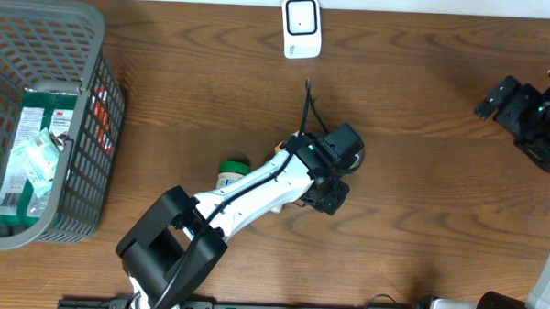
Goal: Scan the item barcode
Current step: 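Lower the cotton swab tub onto the table and open the left gripper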
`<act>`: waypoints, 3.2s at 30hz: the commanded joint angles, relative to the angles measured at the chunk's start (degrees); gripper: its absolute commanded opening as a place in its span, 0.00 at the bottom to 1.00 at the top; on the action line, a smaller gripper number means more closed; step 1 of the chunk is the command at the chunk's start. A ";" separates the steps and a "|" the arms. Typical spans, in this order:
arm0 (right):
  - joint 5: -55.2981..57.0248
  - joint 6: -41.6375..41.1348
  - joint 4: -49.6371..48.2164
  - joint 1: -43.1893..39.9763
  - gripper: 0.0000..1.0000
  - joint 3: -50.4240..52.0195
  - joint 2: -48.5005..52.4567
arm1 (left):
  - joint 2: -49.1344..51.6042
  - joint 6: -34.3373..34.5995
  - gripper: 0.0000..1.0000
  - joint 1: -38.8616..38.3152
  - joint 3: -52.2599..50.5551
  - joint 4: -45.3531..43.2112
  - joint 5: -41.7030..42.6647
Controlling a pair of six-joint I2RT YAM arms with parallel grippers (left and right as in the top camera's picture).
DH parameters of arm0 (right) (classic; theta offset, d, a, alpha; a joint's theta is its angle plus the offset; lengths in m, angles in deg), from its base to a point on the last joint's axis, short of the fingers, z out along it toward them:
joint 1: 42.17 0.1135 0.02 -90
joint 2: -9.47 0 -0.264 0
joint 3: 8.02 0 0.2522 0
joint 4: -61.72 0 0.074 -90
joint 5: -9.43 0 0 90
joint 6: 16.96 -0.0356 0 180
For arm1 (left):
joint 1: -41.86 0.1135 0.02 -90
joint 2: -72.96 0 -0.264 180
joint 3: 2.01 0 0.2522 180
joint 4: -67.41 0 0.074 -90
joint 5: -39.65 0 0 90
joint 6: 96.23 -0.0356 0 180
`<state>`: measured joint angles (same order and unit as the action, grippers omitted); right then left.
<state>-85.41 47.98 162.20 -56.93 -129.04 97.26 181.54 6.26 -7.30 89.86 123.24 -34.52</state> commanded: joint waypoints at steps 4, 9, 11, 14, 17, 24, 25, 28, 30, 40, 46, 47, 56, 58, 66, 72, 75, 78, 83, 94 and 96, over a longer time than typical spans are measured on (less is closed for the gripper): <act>0.76 -0.61 0.07 -0.20 0.99 -0.90 0.31 | -0.76 2.89 0.08 0.31 2.89 2.95 -14.49; 0.74 -0.61 0.07 -0.20 0.99 -0.90 0.31 | -0.79 2.86 0.08 0.50 2.89 4.07 -19.98; 0.74 -0.61 0.04 -0.20 0.99 -0.87 0.31 | -0.79 2.91 0.08 0.63 2.95 3.96 -19.85; 0.74 -0.61 0.07 -0.20 0.99 -0.90 0.31 | -0.79 2.86 0.08 0.61 3.30 3.91 -16.92; 0.74 -0.61 0.07 -0.20 0.99 -0.90 0.31 | -0.79 2.86 0.08 0.55 3.30 3.76 -11.19; 0.74 -0.61 0.07 -0.20 0.99 -0.90 0.31 | -0.63 4.59 0.08 0.33 1.53 3.89 -8.81; 0.74 -0.61 0.04 -0.20 0.99 -0.90 0.31 | -0.46 4.59 0.08 0.24 1.07 3.61 -8.81; 0.74 -0.61 0.07 -0.20 0.99 -0.90 0.31 | -0.22 4.81 0.08 0.04 0.48 3.26 -8.76; 0.76 -0.61 0.07 -0.20 0.99 -0.90 0.31 | -0.22 5.46 0.08 -0.37 0.48 3.26 -8.76; 0.74 -0.61 0.07 -0.20 0.99 -0.90 0.31 | -0.22 5.46 0.08 -4.33 0.48 0.46 -9.42; 0.74 -0.61 0.07 -0.20 0.99 -0.90 0.31 | 0.04 5.86 0.08 -5.42 0.33 0.48 -12.81; 0.74 -0.61 0.07 -0.20 0.99 -0.90 0.31 | 0.26 5.86 0.08 -5.42 0.26 0.46 -12.96; 0.74 -0.61 0.07 -0.20 0.99 -0.90 0.31 | 1.60 5.84 0.08 -5.40 0.13 0.15 -13.09; 0.74 -0.61 0.07 -0.20 0.99 -0.90 0.31 | 1.60 5.84 0.08 -5.40 0.13 0.09 -13.07; 0.74 -0.61 0.07 -0.20 0.99 -0.90 0.31 | 1.57 5.84 0.08 -5.40 0.13 -0.20 -13.05; 0.74 -0.61 0.07 -0.20 0.99 -0.90 0.31 | 1.57 5.84 0.09 -5.40 0.28 -0.68 -13.05; 0.74 -0.61 0.07 -0.20 0.99 -0.90 0.31 | 1.57 5.84 0.09 -5.40 0.28 -0.85 -13.05; 0.74 -0.61 0.07 -0.20 0.99 -0.90 0.31 | 1.57 5.84 0.09 -5.40 0.28 -0.83 -13.07; 0.74 -0.61 0.07 -0.20 0.99 -0.90 0.31 | 1.57 5.84 0.09 -5.40 0.28 -0.81 -13.05; 0.74 -0.61 0.07 -0.20 0.99 -0.87 0.31 | 1.57 5.86 0.09 -5.40 0.28 -0.83 -13.05; 0.74 -0.61 0.04 -0.20 0.99 -0.90 0.31 | 1.57 5.84 0.09 -5.40 0.28 -0.85 -13.03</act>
<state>-85.41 47.98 162.20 -56.93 -129.04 97.26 182.48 11.82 -12.68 90.58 122.45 -46.45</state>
